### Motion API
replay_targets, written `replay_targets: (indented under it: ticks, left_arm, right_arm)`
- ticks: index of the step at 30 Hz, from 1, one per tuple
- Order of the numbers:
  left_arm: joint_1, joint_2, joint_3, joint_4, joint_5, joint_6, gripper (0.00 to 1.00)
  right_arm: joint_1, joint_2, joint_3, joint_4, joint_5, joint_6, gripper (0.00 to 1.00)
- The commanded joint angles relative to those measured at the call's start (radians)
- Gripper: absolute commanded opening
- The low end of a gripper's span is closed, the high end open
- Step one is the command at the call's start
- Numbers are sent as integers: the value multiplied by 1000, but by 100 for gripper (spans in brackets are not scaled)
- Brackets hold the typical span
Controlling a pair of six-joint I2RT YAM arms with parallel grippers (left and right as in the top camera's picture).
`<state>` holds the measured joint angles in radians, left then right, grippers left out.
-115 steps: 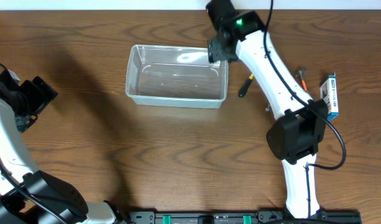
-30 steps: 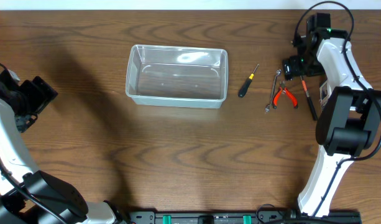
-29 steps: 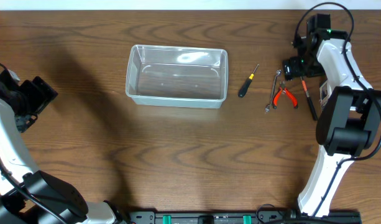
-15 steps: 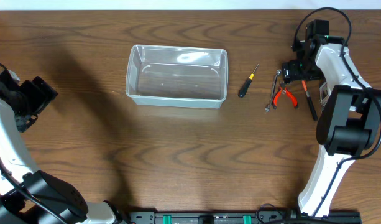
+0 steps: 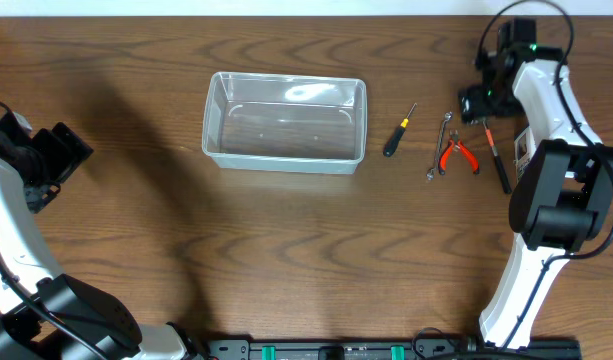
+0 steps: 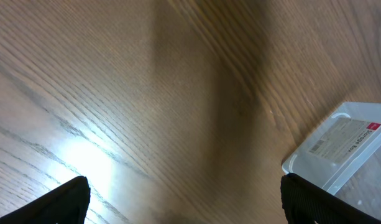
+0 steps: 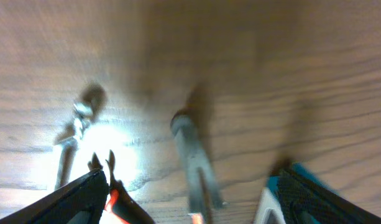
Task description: Pack container
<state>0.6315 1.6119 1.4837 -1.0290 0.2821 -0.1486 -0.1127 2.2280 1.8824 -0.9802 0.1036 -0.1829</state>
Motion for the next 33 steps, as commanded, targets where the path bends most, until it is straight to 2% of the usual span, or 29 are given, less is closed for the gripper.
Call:
replay_targets:
  ticks: [1, 11, 24, 33]
  left_arm:
    - [-5, -9, 11, -3, -6, 17, 90]
    - [-5, -9, 11, -3, -6, 18, 90]
    - [-5, -9, 11, -3, -6, 18, 90]
    - [-5, -9, 11, -3, -6, 18, 91]
  right_arm:
    - [6, -9, 97, -26, -7, 48, 88]
    - [8, 29, 251, -95, -6, 47, 89]
    - [8, 158, 264, -122, -7, 43, 88]
    - [8, 194, 264, -128, -24, 43, 77]
